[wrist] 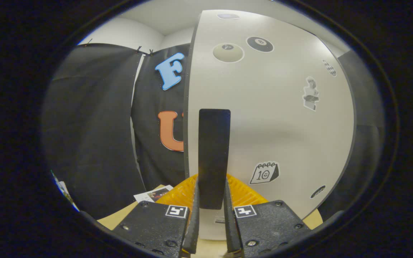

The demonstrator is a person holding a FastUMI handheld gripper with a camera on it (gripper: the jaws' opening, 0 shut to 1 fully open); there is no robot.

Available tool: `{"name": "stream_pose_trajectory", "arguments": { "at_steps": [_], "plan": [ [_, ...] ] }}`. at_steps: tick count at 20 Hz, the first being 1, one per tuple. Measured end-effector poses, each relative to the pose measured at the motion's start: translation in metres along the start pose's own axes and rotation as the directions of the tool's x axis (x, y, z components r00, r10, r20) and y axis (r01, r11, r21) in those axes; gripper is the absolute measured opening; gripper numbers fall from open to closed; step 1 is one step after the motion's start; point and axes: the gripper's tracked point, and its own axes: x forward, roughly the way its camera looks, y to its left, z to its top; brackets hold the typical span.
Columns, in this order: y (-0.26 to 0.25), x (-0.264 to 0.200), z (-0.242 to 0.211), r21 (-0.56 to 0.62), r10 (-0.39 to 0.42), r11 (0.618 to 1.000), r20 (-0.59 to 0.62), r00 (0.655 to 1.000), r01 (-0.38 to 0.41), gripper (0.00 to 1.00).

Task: Open the shoe cabinet door, grab the shoes and put them into the shoe cabinet, then close the shoe cabinet door.

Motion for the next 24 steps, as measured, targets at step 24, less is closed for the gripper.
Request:
{"name": "stream_pose_trajectory", "arguments": {
  "at_steps": [24],
  "plan": [
    [-0.045, -0.141, -0.033, 0.008, 0.252, 0.967, 0.094, 0.963, -0.253, 0.33]
  ]
}}
